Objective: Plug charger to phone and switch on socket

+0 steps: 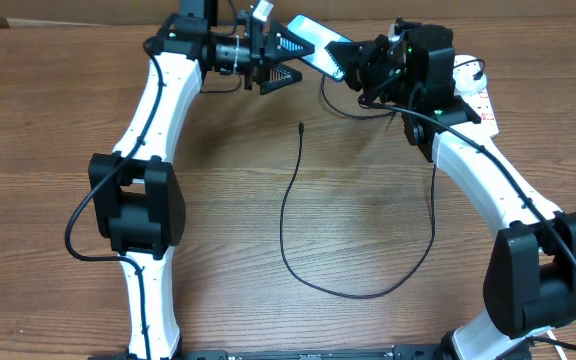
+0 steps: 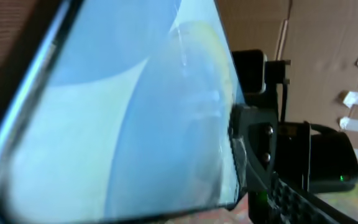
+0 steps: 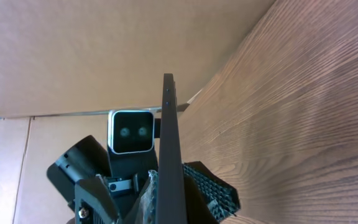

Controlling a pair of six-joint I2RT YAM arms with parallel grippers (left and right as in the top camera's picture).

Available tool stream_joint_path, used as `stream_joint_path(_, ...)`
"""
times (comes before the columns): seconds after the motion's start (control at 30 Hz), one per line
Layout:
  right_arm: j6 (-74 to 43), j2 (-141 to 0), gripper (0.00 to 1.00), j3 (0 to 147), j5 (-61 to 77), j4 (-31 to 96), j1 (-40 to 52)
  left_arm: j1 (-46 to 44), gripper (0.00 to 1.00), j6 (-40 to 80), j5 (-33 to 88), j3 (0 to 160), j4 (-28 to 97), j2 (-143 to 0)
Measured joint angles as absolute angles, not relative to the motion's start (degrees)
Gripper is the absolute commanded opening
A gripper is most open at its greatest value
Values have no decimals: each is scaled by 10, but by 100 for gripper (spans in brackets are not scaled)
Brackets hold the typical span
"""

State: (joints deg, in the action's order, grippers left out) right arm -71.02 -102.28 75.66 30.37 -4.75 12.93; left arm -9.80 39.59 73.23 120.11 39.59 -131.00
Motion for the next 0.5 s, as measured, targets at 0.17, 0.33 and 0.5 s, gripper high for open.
stream_joint_path(0.17, -718, -1023, 4, 757, 295, -45, 141, -104, 75, 464, 719, 1201, 338, -1310)
stream_joint_path(0.33, -723, -1023, 4, 757, 281, -45, 151, -104, 72, 533, 712, 1201, 274, -1310)
stream_joint_path(0.5, -725, -1023, 4, 757, 279, -45, 151, -104, 66, 569, 698, 1200, 262, -1310)
